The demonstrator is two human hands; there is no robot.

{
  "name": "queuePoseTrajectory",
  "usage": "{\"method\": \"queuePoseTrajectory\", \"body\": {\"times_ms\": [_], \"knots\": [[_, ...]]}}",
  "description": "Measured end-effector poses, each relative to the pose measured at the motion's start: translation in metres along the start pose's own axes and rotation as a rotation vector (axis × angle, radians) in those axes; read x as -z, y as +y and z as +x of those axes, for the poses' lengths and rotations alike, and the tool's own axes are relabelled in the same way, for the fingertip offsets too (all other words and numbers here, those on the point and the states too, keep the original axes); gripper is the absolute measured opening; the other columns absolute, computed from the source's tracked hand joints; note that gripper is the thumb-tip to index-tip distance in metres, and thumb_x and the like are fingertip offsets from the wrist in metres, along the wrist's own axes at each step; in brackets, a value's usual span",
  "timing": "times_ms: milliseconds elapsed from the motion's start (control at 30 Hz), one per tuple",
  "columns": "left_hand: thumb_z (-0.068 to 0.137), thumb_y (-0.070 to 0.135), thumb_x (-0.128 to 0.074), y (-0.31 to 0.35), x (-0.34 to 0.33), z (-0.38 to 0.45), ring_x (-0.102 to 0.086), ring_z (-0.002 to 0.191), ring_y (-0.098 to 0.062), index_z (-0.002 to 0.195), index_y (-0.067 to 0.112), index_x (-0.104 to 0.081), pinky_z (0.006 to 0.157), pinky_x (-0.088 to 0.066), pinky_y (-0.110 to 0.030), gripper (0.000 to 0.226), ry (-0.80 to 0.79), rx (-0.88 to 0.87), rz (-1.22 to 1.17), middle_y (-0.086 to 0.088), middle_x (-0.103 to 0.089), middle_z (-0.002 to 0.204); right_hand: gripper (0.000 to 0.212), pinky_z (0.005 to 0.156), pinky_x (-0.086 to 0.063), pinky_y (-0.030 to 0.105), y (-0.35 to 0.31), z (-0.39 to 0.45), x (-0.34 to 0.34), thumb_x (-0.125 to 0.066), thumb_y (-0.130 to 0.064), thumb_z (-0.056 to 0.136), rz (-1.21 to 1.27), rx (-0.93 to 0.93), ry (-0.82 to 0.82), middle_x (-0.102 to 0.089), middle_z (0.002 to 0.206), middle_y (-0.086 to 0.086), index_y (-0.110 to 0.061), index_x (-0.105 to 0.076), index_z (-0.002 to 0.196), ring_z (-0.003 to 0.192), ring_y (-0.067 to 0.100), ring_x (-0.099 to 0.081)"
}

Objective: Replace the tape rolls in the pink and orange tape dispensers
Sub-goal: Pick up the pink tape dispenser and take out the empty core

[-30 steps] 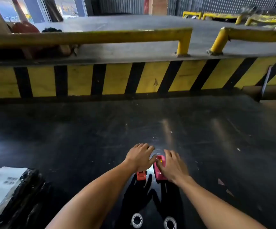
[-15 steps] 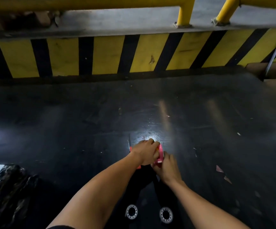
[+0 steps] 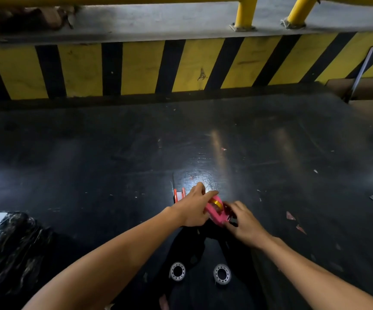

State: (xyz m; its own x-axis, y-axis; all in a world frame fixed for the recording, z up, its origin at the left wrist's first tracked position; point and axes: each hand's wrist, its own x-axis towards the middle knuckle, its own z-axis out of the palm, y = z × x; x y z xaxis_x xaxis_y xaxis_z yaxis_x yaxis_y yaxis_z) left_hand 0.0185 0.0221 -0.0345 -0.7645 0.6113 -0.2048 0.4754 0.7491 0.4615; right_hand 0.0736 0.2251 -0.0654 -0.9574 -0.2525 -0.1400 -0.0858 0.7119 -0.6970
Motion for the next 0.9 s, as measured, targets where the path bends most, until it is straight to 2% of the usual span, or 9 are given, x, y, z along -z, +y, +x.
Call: {"method": "queuePoseTrajectory", "body": {"times_ms": [167,267,367,500,633,800,900], "knots": [[0.085,0.017,-0.064,-0.005,-0.01,-0.034,-0.045,0.102,-0.019,0.139,0.016,-0.039,0.097,-0.047,-0.034,0.06,0.003,-0.009,-0.036,-0.008,-0.037,0.123,0.055,0.102,-0.035,0.02,0.001,-0.01,-0.001,-0.065,-0.03,0.086,-0.14,0.167,-0.091,-0.05,0.114,-0.002,-0.016,-0.046,0.136,0.109,0.009,-0.045],[0.083,0.02,-0.069,-0.008,-0.021,-0.053,-0.046,0.105,-0.018,0.133,0.013,-0.043,0.098,-0.043,-0.027,0.058,0.022,0.012,-0.06,-0.006,-0.038,0.124,0.053,0.099,-0.028,0.008,-0.003,-0.012,-0.01,-0.063,-0.021,0.085,-0.186,0.251,-0.149,-0.05,0.116,0.002,-0.014,-0.047,0.136,0.108,0.008,-0.042],[0.08,0.023,-0.071,-0.012,-0.034,-0.07,-0.047,0.101,-0.012,0.126,0.014,-0.046,0.091,-0.037,-0.019,0.053,0.062,0.055,-0.086,-0.002,-0.045,0.122,0.052,0.099,-0.025,0.005,-0.006,-0.012,-0.02,-0.059,-0.014,0.083,-0.217,0.307,-0.17,-0.051,0.117,0.004,-0.012,-0.049,0.134,0.109,0.009,-0.04],[0.077,0.025,-0.075,-0.023,-0.047,-0.084,-0.053,0.098,-0.014,0.12,0.02,-0.048,0.084,-0.04,-0.022,0.051,0.053,0.154,-0.158,0.001,-0.053,0.119,0.052,0.104,-0.029,0.016,-0.01,-0.01,-0.036,-0.058,-0.011,0.084,-0.239,0.303,-0.202,-0.05,0.121,0.006,-0.014,-0.049,0.134,0.115,0.017,-0.043],[0.078,0.029,-0.076,-0.028,-0.056,-0.091,-0.054,0.099,-0.014,0.125,0.021,-0.049,0.088,-0.047,-0.027,0.055,0.051,0.211,-0.173,0.001,-0.052,0.122,0.049,0.108,-0.034,0.027,-0.016,-0.009,-0.051,-0.057,-0.014,0.087,-0.265,0.227,-0.245,-0.047,0.124,0.005,-0.017,-0.047,0.135,0.118,0.018,-0.041],[0.079,0.034,-0.076,-0.027,-0.059,-0.092,-0.056,0.102,-0.018,0.125,0.019,-0.051,0.091,-0.049,-0.032,0.055,0.087,0.234,-0.174,-0.001,-0.054,0.124,0.043,0.097,-0.038,0.034,-0.03,-0.008,-0.066,-0.056,-0.039,0.088,-0.433,0.238,-0.09,-0.056,0.119,-0.001,-0.027,-0.054,0.129,0.114,0.019,-0.048],[0.078,0.032,-0.078,-0.026,-0.061,-0.093,-0.056,0.105,-0.018,0.127,0.019,-0.052,0.093,-0.049,-0.032,0.056,0.099,0.244,-0.181,-0.001,-0.055,0.125,0.03,0.088,-0.037,0.034,-0.042,-0.008,-0.074,-0.055,-0.037,0.088,-0.413,0.221,0.015,-0.06,0.109,-0.004,-0.027,-0.063,0.116,0.108,0.018,-0.052]]}}
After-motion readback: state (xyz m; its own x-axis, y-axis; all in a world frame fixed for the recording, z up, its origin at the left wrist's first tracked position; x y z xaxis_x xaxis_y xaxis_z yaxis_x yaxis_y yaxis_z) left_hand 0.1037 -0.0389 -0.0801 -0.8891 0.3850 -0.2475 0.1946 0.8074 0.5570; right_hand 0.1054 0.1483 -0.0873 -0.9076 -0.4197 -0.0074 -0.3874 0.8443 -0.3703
